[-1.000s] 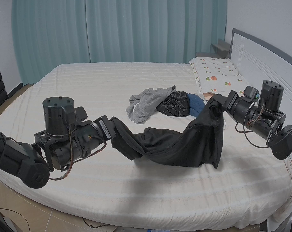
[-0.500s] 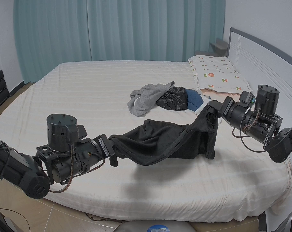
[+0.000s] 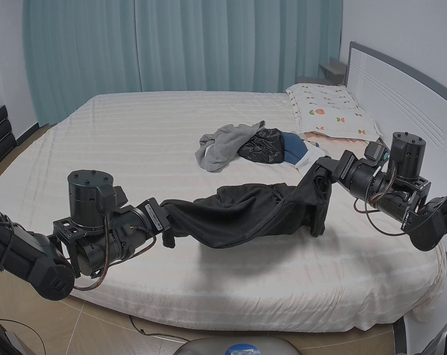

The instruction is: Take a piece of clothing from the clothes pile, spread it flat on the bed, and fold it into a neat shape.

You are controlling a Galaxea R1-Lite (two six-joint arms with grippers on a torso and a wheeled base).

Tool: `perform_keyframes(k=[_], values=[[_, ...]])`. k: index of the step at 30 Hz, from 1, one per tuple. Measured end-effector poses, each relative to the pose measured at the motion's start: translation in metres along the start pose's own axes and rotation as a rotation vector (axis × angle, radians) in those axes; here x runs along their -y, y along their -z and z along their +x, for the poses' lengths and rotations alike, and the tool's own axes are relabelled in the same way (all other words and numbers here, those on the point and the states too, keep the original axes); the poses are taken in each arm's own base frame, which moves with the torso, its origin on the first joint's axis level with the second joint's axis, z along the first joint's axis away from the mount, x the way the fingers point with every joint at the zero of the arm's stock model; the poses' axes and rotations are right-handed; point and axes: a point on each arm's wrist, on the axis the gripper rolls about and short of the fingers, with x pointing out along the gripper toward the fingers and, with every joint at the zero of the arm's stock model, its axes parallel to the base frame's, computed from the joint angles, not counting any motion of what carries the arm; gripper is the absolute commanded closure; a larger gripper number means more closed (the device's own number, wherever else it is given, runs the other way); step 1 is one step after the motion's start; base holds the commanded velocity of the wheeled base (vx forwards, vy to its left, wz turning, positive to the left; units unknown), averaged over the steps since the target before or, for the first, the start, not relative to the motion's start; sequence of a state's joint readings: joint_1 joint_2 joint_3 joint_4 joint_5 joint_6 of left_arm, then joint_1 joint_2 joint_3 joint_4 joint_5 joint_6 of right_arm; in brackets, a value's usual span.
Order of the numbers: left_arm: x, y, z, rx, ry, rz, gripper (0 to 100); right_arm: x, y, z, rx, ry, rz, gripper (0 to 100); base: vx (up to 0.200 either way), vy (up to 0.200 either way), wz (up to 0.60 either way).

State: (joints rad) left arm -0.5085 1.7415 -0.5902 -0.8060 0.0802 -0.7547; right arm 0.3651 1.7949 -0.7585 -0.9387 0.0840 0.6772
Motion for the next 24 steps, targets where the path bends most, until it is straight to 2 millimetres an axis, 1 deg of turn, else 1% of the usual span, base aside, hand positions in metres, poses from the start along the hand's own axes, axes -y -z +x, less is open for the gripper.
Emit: perform_keyframes(k=[8,24], values=[[-0.003,-0.007,-0.001,0.026,-0.008,-0.006,100,-0.004,0.002,0.001,-0.003,-0.010,-0.007,100,0.000,0.200,0.00],[-0.005,-0.019,-0.009,0.070,-0.010,-0.015,100,-0.008,-0.003,0.005,0.085,0.065,-0.055,100,0.000,0.200,0.00]])
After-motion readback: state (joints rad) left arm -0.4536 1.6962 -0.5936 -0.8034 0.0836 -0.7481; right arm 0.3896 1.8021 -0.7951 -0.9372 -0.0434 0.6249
